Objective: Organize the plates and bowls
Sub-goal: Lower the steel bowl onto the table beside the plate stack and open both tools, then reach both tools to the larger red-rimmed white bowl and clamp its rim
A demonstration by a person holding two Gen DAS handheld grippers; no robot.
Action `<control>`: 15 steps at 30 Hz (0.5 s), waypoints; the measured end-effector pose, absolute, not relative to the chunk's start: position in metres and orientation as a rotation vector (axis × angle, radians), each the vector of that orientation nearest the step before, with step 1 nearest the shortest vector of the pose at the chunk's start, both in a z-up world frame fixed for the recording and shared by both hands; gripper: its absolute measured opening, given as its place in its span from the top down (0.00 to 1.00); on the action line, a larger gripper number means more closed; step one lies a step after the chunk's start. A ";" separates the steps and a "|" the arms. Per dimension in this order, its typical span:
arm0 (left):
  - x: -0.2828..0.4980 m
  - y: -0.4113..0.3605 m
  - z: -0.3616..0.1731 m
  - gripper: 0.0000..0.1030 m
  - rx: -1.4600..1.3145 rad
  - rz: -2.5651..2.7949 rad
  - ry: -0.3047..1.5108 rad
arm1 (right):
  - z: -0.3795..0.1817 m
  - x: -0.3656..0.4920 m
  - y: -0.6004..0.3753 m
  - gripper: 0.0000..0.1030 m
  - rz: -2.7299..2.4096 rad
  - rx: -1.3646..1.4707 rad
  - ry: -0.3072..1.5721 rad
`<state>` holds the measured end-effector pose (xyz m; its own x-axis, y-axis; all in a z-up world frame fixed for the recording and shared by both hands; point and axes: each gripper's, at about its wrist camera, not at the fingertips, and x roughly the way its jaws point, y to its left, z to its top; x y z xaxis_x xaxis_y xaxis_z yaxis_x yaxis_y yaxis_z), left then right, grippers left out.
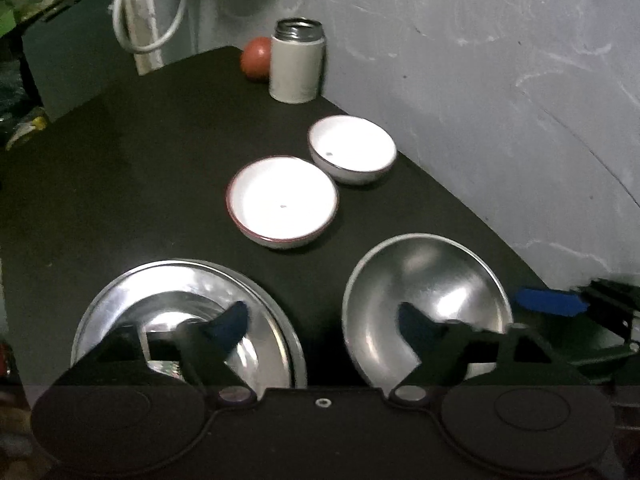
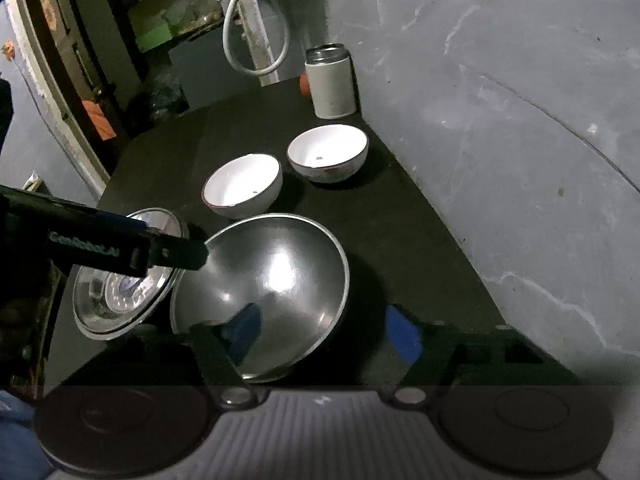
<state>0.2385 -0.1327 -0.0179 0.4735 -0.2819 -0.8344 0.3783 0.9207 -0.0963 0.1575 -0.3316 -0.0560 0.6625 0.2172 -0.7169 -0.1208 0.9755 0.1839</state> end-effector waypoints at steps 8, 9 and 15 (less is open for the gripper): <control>0.240 -0.103 -0.006 0.01 0.103 -0.285 0.930 | -0.056 0.164 -0.323 0.00 0.180 0.216 0.766; 0.240 -0.097 -0.005 0.01 0.101 -0.268 0.922 | -0.055 0.165 -0.321 0.00 0.178 0.223 0.751; 0.251 -0.072 -0.001 0.01 0.114 -0.207 0.865 | -0.050 0.180 -0.307 0.00 0.180 0.220 0.716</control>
